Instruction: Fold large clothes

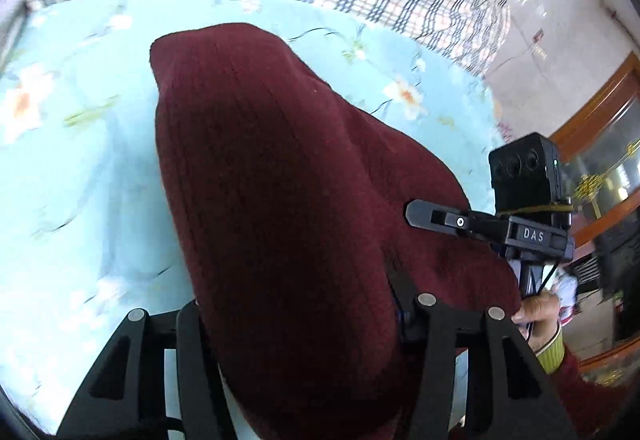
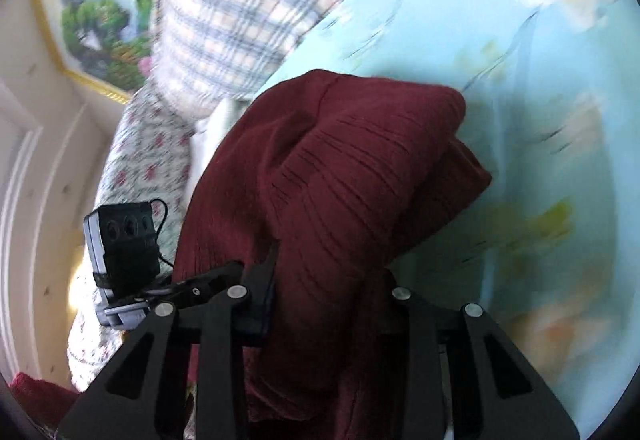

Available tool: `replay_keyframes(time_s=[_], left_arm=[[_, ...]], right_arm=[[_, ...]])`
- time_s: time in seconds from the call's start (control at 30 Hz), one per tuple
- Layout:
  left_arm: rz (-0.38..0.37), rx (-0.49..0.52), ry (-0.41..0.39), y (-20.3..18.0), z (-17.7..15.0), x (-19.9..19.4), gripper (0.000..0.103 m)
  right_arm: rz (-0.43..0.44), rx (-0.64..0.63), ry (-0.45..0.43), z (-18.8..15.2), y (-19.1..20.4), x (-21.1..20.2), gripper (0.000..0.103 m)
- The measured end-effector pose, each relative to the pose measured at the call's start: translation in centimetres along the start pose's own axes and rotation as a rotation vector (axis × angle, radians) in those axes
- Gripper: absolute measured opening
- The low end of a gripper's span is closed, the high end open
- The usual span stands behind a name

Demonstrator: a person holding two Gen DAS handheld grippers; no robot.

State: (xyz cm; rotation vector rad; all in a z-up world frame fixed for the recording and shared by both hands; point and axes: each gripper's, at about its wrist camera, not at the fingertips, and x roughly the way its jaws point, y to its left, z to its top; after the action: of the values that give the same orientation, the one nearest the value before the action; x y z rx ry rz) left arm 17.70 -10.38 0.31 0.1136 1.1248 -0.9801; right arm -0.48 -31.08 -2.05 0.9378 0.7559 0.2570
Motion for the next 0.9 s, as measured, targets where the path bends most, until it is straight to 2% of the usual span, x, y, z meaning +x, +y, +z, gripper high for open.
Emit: replay_keyframes(time_s=[0.07,0.13,0.17,0.2,0.27,0.3,0.37,0.57,0.63,0.73,0.8,0.83,0.87,0.9], left_arm=[[0.046,-0.009,0.01,1.4,-1.3,-0.4,0.057],[0.092,-0.029,0.034,2.8,-2.5,1.1,0.059],[0.114,-0.039,0.04,3.4,-3.1,2.2,0.066],[0.114,-0.055,0.029,4.0,-3.6,2.7,0.071],[0.062,-0.115,-0.012,4.8,-4.1,2.0,0.073],[0.051,-0.134,-0.029,4.8,-4.2,1.4,0.073],[0.073,-0.135,-0.066,4.2,-4.4,0.0,0.073],[0.107,-0.084,-0.221,2.6,-6.4,-6.2,0.07],[0.075,-0.057,-0.265,2.0,-6.7,-7.6,0.067],[0.02,0.014,-0.282,0.4,-6.8,-7.9,0.055],[-0.004,0.065,-0.258,-0.6,-7.1,-7.3,0.043],[-0.005,0.085,-0.238,-0.2,-7.8,-7.6,0.04],[-0.002,0.112,-0.207,-0.6,-8.0,-7.1,0.037],[0.002,0.141,-0.18,-0.8,-8.5,-6.9,0.037]], right_arm=[[0.027,-0.009,0.021,-1.3,0.8,1.9,0.034],[0.02,-0.008,0.043,-2.1,1.0,3.7,0.034],[-0.008,-0.004,0.067,-2.6,0.7,5.1,0.035],[-0.038,-0.004,0.086,-3.0,0.4,6.0,0.036],[-0.082,0.006,0.092,-3.5,-0.3,6.9,0.047],[-0.079,0.018,0.086,-3.5,-0.4,6.7,0.049],[-0.106,0.03,0.068,-3.6,-0.1,5.6,0.056],[-0.218,-0.037,-0.04,-3.9,2.4,1.0,0.057],[-0.211,-0.045,-0.06,-4.2,3.2,0.3,0.057],[-0.205,-0.035,-0.022,-4.8,3.2,1.3,0.057],[-0.23,-0.034,0.012,-5.0,3.1,2.7,0.045],[-0.24,-0.041,0.021,-4.9,3.3,3.4,0.023],[-0.252,-0.047,0.018,-4.9,3.5,3.6,0.011],[-0.249,-0.053,0.009,-4.6,3.9,3.6,0.01]])
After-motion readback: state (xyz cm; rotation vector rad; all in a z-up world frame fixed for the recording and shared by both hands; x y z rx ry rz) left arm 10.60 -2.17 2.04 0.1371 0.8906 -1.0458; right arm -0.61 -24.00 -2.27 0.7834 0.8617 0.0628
